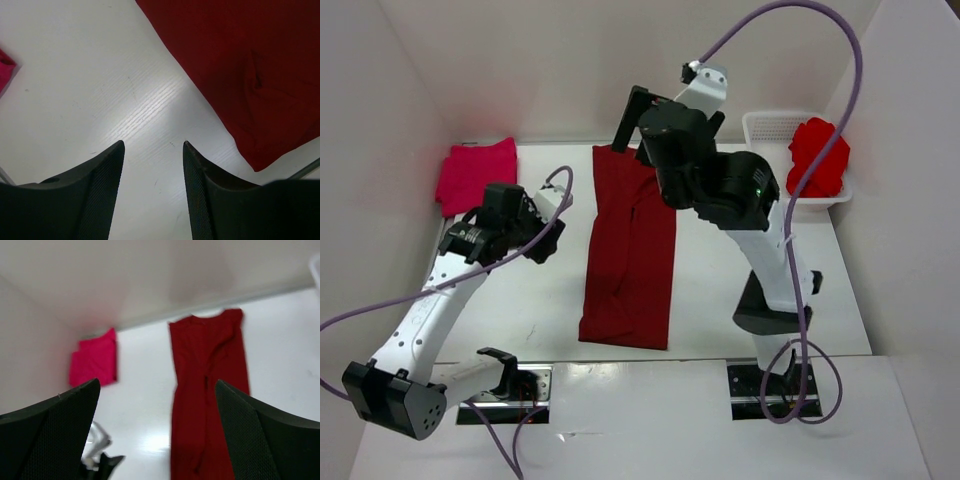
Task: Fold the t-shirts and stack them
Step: Rotate the tshirt 90 degrees
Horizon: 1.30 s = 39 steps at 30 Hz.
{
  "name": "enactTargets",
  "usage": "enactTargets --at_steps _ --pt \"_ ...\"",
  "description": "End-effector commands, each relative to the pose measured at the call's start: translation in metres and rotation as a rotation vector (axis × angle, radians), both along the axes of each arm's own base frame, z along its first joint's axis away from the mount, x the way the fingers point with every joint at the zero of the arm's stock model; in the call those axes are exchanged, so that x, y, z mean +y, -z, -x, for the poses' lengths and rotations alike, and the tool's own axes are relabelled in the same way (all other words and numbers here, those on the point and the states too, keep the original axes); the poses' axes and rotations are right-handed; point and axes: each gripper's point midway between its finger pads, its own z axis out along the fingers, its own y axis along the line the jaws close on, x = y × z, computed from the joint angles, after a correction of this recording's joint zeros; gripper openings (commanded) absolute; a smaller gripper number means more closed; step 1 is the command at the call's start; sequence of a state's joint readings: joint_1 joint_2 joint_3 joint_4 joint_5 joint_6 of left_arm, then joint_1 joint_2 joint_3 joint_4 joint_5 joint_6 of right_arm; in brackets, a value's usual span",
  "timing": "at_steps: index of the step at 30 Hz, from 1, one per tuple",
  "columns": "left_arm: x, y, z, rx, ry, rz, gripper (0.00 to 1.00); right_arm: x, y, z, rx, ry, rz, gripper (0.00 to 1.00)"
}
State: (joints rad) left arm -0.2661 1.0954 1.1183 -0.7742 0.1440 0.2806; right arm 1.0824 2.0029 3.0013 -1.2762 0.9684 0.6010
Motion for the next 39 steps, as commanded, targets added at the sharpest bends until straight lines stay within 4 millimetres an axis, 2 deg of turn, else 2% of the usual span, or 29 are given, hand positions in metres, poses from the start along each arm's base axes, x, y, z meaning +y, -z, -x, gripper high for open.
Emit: enactTargets --at_steps 1,2,4,5,6,7,8,9,11,13,14,15,16,17,18,20,21,24,25,26,27,28,30,31,32,34,39 --pt "-0.003 -0.02 0.001 -0.014 -0.01 0.097 0.58 0.022 0.081 -0.011 0.143 0.078 0.13 1.0" --pt "-0.002 -0.023 0.001 -0.021 -0.013 0.106 0.58 0.0 0.107 -0.001 0.184 0.117 0.157 1.0" --pt "0.0 -0.02 0.003 -0.015 -0.018 0.112 0.59 -0.018 0.125 0.007 0.191 0.067 0.088 1.0" --pt "0.0 -0.02 0.003 -0.015 -0.018 0.112 0.6 -0.025 0.172 -0.001 0.212 0.055 0.04 1.0" --pt "0.0 -0.016 0.005 -0.005 -0.018 0.11 0.6 -0.053 0.136 0.027 0.164 -0.036 -0.172 0.98" --pt "0.002 -0.018 0.005 -0.015 -0.026 0.105 0.6 -0.065 0.139 0.033 0.15 -0.044 -0.246 0.97" --pt "0.005 -0.018 0.004 -0.016 -0.035 0.104 0.6 -0.078 0.168 0.039 0.18 -0.023 -0.222 0.97" --pt "0.005 -0.015 0.003 -0.003 -0.035 0.102 0.6 -0.09 0.169 0.047 0.183 -0.02 -0.232 0.97" --pt "0.005 -0.009 -0.002 0.024 -0.051 0.097 0.6 -0.095 0.193 0.051 0.231 -0.008 -0.166 0.98" --pt "0.003 -0.009 -0.009 0.037 -0.058 0.1 0.6 -0.082 0.217 0.056 0.306 -0.056 -0.14 0.98" --pt "0.003 -0.007 -0.01 0.046 -0.058 0.098 0.6 -0.078 0.236 0.058 0.348 -0.061 -0.124 0.98" --pt "0.003 -0.008 -0.012 0.045 -0.058 0.099 0.6 -0.072 0.249 0.066 0.387 -0.087 -0.122 0.98" --pt "0.003 -0.003 -0.011 0.067 -0.059 0.094 0.6 -0.072 0.274 0.073 0.445 -0.067 -0.133 0.96" --pt "0.003 -0.003 -0.011 0.068 -0.059 0.094 0.6 -0.072 0.289 0.077 0.482 -0.063 -0.139 0.95" --pt "0.004 -0.002 -0.01 0.073 -0.052 0.086 0.62 -0.071 0.319 0.092 0.562 -0.091 -0.119 0.93" --pt "0.009 0.006 -0.007 0.086 -0.049 0.049 0.62 -0.07 0.348 0.105 0.649 -0.087 -0.143 0.9" --pt "0.012 0.007 -0.008 0.08 -0.049 0.032 0.62 -0.069 0.38 0.12 0.728 -0.098 -0.102 0.86" --pt "0.024 -0.001 -0.002 0.022 -0.045 -0.028 0.62 -0.06 0.416 0.143 0.827 -0.102 -0.05 0.83" --pt "0.025 -0.005 0.002 0.0 -0.032 -0.036 0.63 -0.06 0.44 0.153 0.891 -0.083 0.027 0.83" --pt "0.026 -0.017 0.009 -0.065 0.014 -0.048 0.66 -0.055 0.446 0.159 0.91 -0.086 0.06 0.82" --pt "0.022 -0.015 0.016 -0.078 0.051 -0.059 0.68 -0.042 0.448 0.168 0.922 -0.114 0.091 0.8" --pt "0.019 -0.022 0.02 -0.119 0.063 -0.051 0.72 -0.04 0.465 0.174 0.956 -0.102 0.169 0.8" --pt "0.012 -0.024 0.02 -0.125 0.076 -0.04 0.72 -0.016 0.471 0.186 0.962 -0.161 0.201 0.75" --pt "0.01 -0.022 0.019 -0.124 0.077 -0.023 0.73 -0.014 0.487 0.192 0.993 -0.157 0.258 0.75" --pt "0.006 -0.022 0.017 -0.115 0.066 0.0 0.73 -0.002 0.488 0.193 0.991 -0.17 0.264 0.73" --pt "0.003 -0.013 0.017 -0.099 0.063 0.024 0.73 -0.01 0.506 0.199 1.034 -0.109 0.343 0.72" --pt "-0.004 -0.011 0.022 -0.094 0.085 0.059 0.73 -0.012 0.512 0.209 1.053 -0.165 0.264 0.69"
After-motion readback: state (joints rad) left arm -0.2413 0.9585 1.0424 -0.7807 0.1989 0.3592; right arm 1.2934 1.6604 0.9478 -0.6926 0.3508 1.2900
